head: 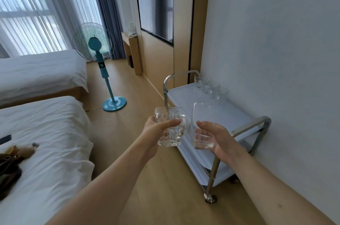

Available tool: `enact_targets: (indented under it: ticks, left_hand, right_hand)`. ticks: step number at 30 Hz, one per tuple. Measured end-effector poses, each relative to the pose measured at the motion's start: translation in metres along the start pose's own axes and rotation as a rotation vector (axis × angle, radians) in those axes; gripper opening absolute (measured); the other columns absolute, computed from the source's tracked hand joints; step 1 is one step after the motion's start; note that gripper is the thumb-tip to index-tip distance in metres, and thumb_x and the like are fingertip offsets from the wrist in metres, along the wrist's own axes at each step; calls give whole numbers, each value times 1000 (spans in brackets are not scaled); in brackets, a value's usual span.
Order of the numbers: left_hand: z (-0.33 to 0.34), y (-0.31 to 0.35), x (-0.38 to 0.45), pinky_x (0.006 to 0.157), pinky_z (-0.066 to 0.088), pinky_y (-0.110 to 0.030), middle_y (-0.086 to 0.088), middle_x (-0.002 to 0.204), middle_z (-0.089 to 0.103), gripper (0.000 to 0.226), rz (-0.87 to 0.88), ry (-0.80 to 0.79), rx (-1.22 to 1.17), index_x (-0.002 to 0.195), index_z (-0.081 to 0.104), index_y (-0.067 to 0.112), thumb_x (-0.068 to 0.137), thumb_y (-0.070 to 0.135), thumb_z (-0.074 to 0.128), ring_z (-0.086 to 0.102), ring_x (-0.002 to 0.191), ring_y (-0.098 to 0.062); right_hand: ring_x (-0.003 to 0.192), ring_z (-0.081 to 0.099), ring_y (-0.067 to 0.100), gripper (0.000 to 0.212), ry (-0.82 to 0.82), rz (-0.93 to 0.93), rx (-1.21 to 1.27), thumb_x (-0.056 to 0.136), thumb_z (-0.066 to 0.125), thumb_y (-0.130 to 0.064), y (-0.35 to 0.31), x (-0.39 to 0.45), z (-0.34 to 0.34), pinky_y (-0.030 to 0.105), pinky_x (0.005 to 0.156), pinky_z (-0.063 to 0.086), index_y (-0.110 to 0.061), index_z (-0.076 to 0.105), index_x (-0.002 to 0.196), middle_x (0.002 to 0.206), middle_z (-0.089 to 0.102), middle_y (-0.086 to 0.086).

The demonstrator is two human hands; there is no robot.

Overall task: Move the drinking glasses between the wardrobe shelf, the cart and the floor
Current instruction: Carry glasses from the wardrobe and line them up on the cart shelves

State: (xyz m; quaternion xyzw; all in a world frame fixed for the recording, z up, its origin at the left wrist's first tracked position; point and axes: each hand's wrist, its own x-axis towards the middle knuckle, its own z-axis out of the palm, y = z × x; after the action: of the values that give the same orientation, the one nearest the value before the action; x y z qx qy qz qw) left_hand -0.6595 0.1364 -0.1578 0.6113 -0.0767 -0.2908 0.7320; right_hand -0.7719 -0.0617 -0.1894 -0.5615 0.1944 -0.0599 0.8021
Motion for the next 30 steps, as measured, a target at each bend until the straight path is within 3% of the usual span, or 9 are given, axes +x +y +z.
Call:
enact_targets:
  ticks: [3,6,10,15,18,22,30]
  left_hand:
    - [4,0,32,69,61,-41,-12,107,77,98,-15,2,14,128,56,12,45,29,104,76,93,-34]
    - [14,8,65,67,60,-38,-10,103,78,94,-25,-1,45,125,60,13,45,35,103,77,89,-31]
    - [31,25,110,64,59,-35,-5,95,79,85,-48,9,81,123,64,15,53,49,99,77,78,-23]
    - [54,42,164,69,61,-37,-9,103,78,69,-60,-35,106,113,73,19,61,60,92,77,90,-27]
    - [66,46,194,77,62,-45,-10,108,77,76,-56,7,122,121,69,19,61,59,92,75,96,-30]
    - [74,42,226,75,63,-47,-13,113,73,91,-83,56,148,127,58,14,53,49,99,76,93,-31]
    - [86,24,289,83,62,-52,-10,117,67,98,-110,-9,272,121,48,21,40,33,102,72,101,-30]
  right_hand:
    - [99,67,36,68,41,-3,10,55,97,-41,-4,31,-12,57,79,60,-9,64,105,110,64,17]
    - [106,67,41,73,71,20,36,60,94,-39,-13,62,-24,53,76,61,-5,62,116,119,63,21]
    - [91,67,35,55,47,11,57,63,94,-37,-32,105,-43,51,73,60,-10,65,101,104,63,17]
    - [87,66,33,57,33,-3,88,58,96,-38,-57,154,-66,50,72,59,-14,64,98,98,62,14]
    - [89,66,34,61,38,-16,88,57,97,-40,-66,178,-80,50,72,59,-13,63,100,100,62,15]
    - [93,67,36,62,76,-8,104,59,95,-39,-67,202,-98,50,74,59,-12,65,106,106,62,17]
    - [95,67,36,69,206,19,154,56,95,-42,-51,233,-123,49,75,59,-10,66,110,108,64,17]
